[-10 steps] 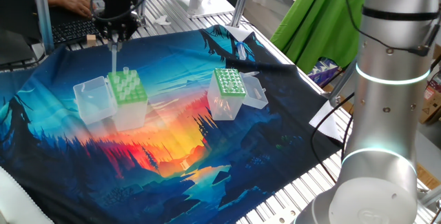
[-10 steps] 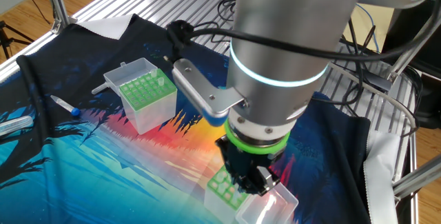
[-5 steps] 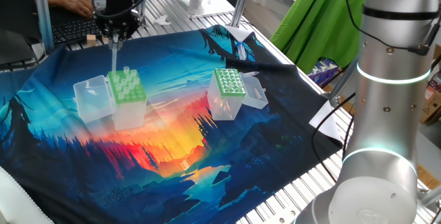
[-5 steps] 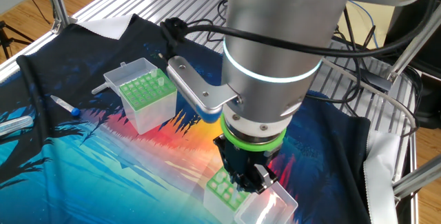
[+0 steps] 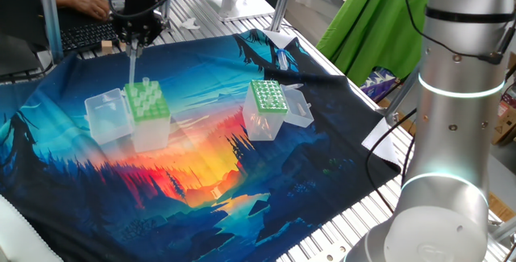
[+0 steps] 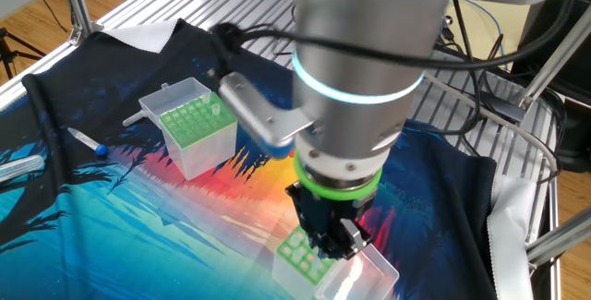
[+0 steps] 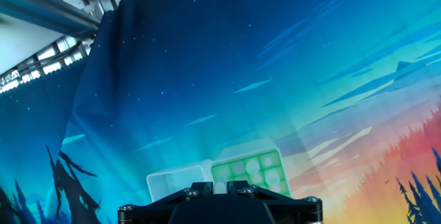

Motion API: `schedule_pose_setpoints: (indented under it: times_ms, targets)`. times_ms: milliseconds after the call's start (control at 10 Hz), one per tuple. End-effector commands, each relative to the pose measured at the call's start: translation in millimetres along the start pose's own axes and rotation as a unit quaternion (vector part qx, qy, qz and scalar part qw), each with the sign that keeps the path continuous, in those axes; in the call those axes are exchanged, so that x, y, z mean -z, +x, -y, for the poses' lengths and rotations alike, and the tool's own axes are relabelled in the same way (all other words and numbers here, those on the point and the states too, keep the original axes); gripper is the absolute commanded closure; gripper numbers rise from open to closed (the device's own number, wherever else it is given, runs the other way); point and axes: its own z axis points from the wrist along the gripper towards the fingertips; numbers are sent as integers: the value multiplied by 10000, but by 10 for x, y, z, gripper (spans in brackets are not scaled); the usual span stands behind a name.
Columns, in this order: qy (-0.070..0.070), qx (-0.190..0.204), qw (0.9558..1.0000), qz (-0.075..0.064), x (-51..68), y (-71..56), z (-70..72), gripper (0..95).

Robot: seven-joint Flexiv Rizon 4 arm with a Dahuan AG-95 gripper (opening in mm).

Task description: Transfer all large pipette tips from one holder to another

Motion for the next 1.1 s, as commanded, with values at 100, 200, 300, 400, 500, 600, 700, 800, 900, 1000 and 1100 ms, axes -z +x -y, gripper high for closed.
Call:
schedule_pose_setpoints:
  times_ms: [100, 200, 300, 400, 500, 600, 700, 800, 900, 1000, 1100]
  targets:
    - [21, -49, 9999, 86, -1, -4, 4, 950]
    - [20, -62, 9999, 112, -1, -4, 4, 950]
    - [44, -83, 9999, 141, -1, -4, 4, 950]
    - [71, -89, 9998, 163, -1, -4, 4, 950]
    - [130, -104, 9996, 219, -1, -4, 4, 950]
    - [139, -119, 9995, 245, -1, -4, 4, 950]
    - [149, -141, 9995, 257, -1, -4, 4, 950]
    - [163, -153, 9994, 259, -1, -4, 4, 950]
    - [176, -164, 9994, 265, -1, -4, 4, 950]
    - [184, -152, 9994, 261, -1, -4, 4, 950]
    - [176, -148, 9994, 254, -1, -4, 4, 950]
